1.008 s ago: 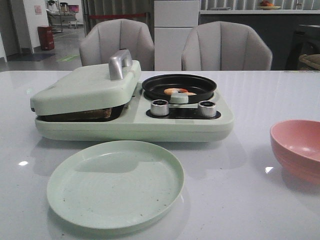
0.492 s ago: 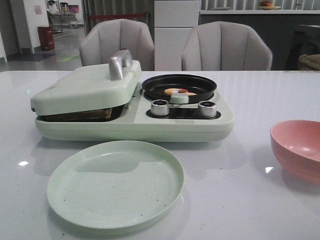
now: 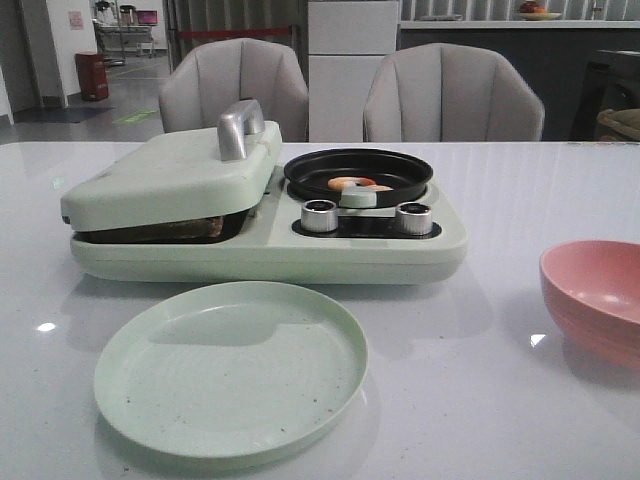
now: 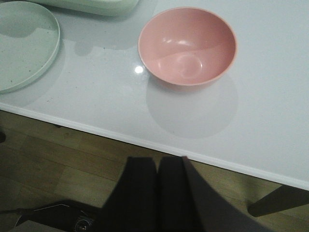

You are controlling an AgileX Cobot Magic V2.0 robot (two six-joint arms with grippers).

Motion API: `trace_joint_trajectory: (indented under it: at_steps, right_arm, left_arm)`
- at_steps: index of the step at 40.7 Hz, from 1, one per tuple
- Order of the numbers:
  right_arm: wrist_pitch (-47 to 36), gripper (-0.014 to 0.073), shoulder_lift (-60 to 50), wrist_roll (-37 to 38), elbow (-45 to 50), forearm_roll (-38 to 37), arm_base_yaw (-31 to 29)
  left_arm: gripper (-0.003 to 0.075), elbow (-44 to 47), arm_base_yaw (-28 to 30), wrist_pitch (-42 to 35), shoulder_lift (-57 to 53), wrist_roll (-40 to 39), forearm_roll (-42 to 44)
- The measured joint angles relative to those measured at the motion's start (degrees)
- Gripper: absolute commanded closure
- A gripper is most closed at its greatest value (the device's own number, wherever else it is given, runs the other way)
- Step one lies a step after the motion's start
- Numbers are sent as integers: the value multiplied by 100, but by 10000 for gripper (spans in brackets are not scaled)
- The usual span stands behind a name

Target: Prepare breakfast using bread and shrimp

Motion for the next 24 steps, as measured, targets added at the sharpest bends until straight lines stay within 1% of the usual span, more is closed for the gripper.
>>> trace_joint_trajectory:
  at_steps: [4, 7, 10, 15, 20, 24]
  right_arm:
    - [0, 557, 0, 0, 0, 0, 0]
    - [0, 557, 0, 0, 0, 0, 0]
    - [0, 557, 0, 0, 0, 0, 0]
    - [0, 557, 0, 0, 0, 0, 0]
    - [0, 557, 0, 0, 0, 0, 0]
    - [0, 557, 0, 0, 0, 0, 0]
  left_arm:
    - [619, 0, 18, 0, 0, -17, 0]
    - [619, 0, 18, 0, 0, -243, 97]
    - [619, 0, 18, 10, 0, -653, 311]
    - [619, 0, 18, 21, 0, -896, 444]
    - [619, 0, -17, -24, 0, -874, 419]
    - [619, 0, -96, -86, 0, -459, 56]
